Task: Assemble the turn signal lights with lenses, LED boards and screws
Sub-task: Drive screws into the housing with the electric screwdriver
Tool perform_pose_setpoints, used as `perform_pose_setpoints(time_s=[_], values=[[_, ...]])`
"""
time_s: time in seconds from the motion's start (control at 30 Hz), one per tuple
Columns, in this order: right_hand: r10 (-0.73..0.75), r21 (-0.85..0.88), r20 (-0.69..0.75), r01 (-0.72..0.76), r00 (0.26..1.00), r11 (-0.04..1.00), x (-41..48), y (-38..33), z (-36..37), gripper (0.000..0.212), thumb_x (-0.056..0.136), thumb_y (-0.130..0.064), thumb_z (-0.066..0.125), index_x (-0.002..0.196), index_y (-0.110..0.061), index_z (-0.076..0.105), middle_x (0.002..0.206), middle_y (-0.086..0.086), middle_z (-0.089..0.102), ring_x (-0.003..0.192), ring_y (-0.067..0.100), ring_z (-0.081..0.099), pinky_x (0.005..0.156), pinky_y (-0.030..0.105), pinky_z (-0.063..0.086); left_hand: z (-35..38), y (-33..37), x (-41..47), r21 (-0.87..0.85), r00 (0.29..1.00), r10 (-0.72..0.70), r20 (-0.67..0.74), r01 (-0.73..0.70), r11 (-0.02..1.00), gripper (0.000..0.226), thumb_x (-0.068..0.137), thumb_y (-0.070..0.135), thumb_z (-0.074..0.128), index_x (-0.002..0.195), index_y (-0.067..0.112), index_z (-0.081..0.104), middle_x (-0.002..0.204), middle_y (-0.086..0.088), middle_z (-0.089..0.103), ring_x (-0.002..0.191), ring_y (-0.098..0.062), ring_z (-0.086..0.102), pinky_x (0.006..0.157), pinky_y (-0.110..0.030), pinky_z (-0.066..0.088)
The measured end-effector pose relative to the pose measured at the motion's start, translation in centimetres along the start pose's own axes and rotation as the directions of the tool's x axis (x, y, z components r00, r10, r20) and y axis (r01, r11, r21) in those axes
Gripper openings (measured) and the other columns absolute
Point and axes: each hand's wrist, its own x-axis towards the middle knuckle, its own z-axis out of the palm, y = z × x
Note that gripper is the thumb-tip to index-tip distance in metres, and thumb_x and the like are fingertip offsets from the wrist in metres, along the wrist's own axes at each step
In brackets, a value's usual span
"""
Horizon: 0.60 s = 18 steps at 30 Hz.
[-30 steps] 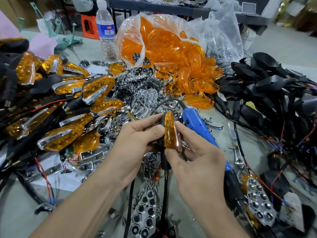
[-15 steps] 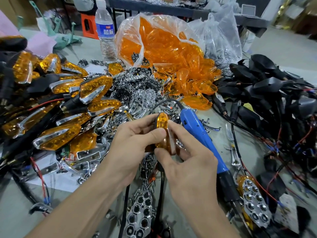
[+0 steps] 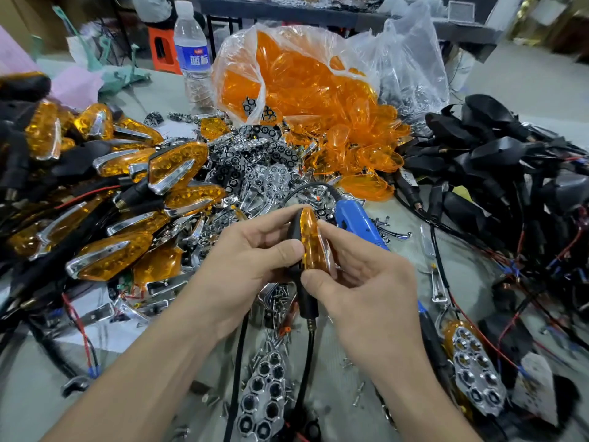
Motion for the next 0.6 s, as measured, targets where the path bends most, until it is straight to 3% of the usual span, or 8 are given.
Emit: perform_pose_setpoints(time_s=[0.17,0.37,0.43,0.53,0.6], values=[[0.026,0.008,0.025,-0.026,0.999,1.000,0.0,0.4,0.1,0.065,0.077,0.009,0.080,0.118,-0.040,0.074,0.103,-0.024,0.077,0.099,0.003,0.075,0.084,0.014,0.057,-0.1,-0.3,-0.4,0.025,1.000,0.008,-0.018,-0.008,1.000,0.051,0.081,0.004,0.068,0.130,0.016,0.069,0.111,-0.013,0.078,0.093,-0.020,0.075,0.070,-0.026,0.059],[0.060,-0.021,-0.034,-0.061,0.998,0.998,-0.5,0.4,0.8,0.060,0.071,-0.023,0.077,0.128,-0.042,0.072,0.099,-0.019,0.079,0.092,0.023,0.076,0.083,0.033,0.064,0.0,-0.5,-0.3,-0.008,0.999,-0.005,-0.033,0.004,1.000,0.044,0.081,0.007,0.069,0.123,0.017,0.075,0.110,-0.013,0.078,0.095,-0.024,0.075,0.073,-0.028,0.061],[0.065,-0.028,-0.049,-0.066,0.997,0.997,-0.4,0.4,0.9,0.060,0.071,-0.024,0.080,0.129,-0.039,0.072,0.102,-0.021,0.078,0.090,0.014,0.077,0.086,0.031,0.063,0.3,-0.8,-0.3,-0.019,0.998,-0.012,-0.057,0.011,1.000,0.038,0.080,0.013,0.074,0.117,0.021,0.079,0.109,-0.011,0.079,0.095,-0.022,0.075,0.073,-0.026,0.060],[0.031,-0.066,-0.052,-0.034,0.998,0.997,-0.7,0.3,1.5,0.064,0.075,-0.014,0.086,0.132,-0.040,0.069,0.118,-0.021,0.074,0.102,0.000,0.072,0.096,0.023,0.057,1.0,-1.0,-0.2,-0.024,0.997,-0.003,-0.073,0.001,1.000,0.029,0.079,0.019,0.081,0.107,0.027,0.082,0.108,-0.006,0.080,0.097,-0.016,0.075,0.078,-0.020,0.058],[0.032,-0.101,-0.039,-0.035,0.999,0.994,-0.5,0.2,1.5,0.067,0.072,-0.017,0.088,0.131,-0.044,0.069,0.119,-0.023,0.073,0.105,-0.003,0.071,0.095,0.018,0.055,1.1,-0.9,0.0,-0.049,0.994,0.002,-0.110,-0.008,0.999,0.029,0.076,0.020,0.079,0.104,0.025,0.083,0.106,-0.010,0.079,0.093,-0.017,0.074,0.077,-0.024,0.060]])
